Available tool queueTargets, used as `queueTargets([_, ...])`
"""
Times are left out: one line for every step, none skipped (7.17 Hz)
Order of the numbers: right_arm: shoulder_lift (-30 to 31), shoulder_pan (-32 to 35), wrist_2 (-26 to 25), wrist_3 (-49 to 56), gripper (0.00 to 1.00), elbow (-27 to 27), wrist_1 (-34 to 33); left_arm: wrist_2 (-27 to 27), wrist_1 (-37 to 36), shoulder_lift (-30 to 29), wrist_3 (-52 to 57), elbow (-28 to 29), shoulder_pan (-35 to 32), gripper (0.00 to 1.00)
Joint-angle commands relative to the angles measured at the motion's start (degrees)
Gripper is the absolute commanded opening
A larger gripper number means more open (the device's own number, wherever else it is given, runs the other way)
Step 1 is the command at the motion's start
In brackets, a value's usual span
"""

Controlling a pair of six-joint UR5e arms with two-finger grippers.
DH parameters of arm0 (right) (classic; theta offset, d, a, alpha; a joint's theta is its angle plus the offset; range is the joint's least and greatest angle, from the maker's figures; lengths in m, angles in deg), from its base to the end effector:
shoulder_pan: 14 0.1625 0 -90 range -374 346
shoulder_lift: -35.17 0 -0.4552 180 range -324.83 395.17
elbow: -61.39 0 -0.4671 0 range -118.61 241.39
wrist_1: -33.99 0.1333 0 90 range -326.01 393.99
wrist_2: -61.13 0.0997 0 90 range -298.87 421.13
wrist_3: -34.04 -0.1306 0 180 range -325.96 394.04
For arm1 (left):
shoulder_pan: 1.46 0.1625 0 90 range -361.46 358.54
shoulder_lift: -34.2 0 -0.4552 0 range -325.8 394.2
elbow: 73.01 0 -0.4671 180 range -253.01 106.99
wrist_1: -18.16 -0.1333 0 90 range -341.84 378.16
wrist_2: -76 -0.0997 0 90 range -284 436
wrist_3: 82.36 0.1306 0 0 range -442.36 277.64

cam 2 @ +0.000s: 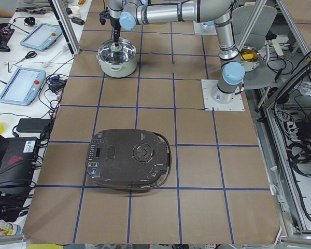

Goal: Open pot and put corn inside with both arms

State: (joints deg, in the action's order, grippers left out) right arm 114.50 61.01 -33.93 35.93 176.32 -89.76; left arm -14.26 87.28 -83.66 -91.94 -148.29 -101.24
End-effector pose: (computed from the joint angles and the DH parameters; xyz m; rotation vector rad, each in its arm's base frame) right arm -0.0271 -0.5720 0.2047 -0.3467 -3.0385 -0.0687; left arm -0.2639 -0.7500 0.3428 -0.0050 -3.1164 0.2090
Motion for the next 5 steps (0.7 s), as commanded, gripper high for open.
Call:
queueTargets([-1.36,-0.21,-0.04,0.48,1.00,3.36,-4.48,-0.53,-0.47,-0.44,1.05,-0.56,0.20,0.92])
queueTargets([-1.45,-0.21,-0.12,0.48,1.00,4.41,-4.66,-0.53,-0.47,-0.36,1.23,-0.57,0.20,0.92])
queueTargets([-1.80,-0.56,-0.47,0.48,1.00,5.20,-4.75,-0.53,-0.47,-0.44,1.23,-0.48,0.29,0.92])
queueTargets([-2.67,-1.35,-0.13,0.39,1.00,5.39,-4.92,-0.62,-0.56,-0.88,1.23,-0.39,0.29,0.92])
queueTargets([-3.64,-1.97,0.05,0.39,1.00,5.47,-5.62,-0.62,-1.52,-1.67,1.23,-0.48,0.29,0.91])
